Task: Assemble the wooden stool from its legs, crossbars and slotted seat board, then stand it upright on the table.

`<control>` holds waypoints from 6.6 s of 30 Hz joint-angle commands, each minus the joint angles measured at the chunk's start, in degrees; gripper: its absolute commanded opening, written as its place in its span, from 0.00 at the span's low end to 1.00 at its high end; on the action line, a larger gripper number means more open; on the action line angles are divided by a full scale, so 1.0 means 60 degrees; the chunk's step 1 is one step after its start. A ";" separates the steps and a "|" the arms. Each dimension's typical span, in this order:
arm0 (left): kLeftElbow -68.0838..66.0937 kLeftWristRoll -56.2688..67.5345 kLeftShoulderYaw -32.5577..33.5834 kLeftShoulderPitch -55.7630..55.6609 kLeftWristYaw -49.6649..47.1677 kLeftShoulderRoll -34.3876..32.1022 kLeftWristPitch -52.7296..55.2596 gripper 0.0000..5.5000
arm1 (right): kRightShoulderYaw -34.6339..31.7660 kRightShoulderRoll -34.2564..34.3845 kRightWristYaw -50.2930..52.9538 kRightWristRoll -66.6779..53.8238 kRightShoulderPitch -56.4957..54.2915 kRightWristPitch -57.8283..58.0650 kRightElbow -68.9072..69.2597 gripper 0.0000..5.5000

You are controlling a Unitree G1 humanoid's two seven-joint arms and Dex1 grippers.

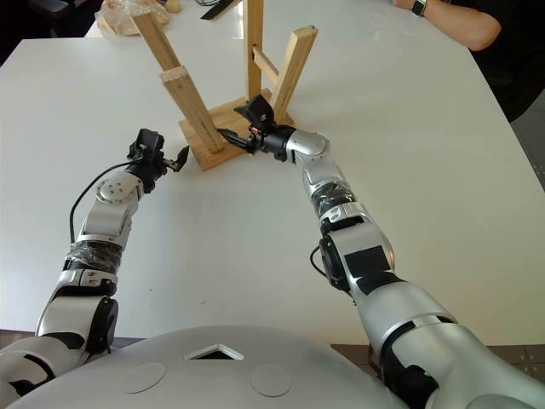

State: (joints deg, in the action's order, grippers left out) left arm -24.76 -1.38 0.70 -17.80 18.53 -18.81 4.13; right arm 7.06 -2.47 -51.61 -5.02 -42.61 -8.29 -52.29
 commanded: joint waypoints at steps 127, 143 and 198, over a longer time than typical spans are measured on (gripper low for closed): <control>0.5435 0.3071 -0.1225 0.2453 0.6969 -0.3144 0.2117 0.29 | -0.2366 -0.3495 0.1893 0.0108 0.1507 -0.1490 -0.2062 0.60; 0.5282 0.3149 0.0840 0.4068 0.5018 -0.2958 0.1859 0.44 | -0.2525 -0.4428 0.1092 -0.0412 0.4036 -0.0916 0.1146 0.60; 1.1214 0.6587 0.2323 0.6186 0.4933 -0.4066 0.3771 0.44 | -0.2561 -0.7489 -0.1429 -0.4395 0.9359 0.4644 1.4582 0.60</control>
State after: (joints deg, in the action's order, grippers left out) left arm 36.98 32.88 17.43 19.87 43.21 -42.53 26.96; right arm -11.32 -48.02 -56.47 -25.82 13.10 19.13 29.26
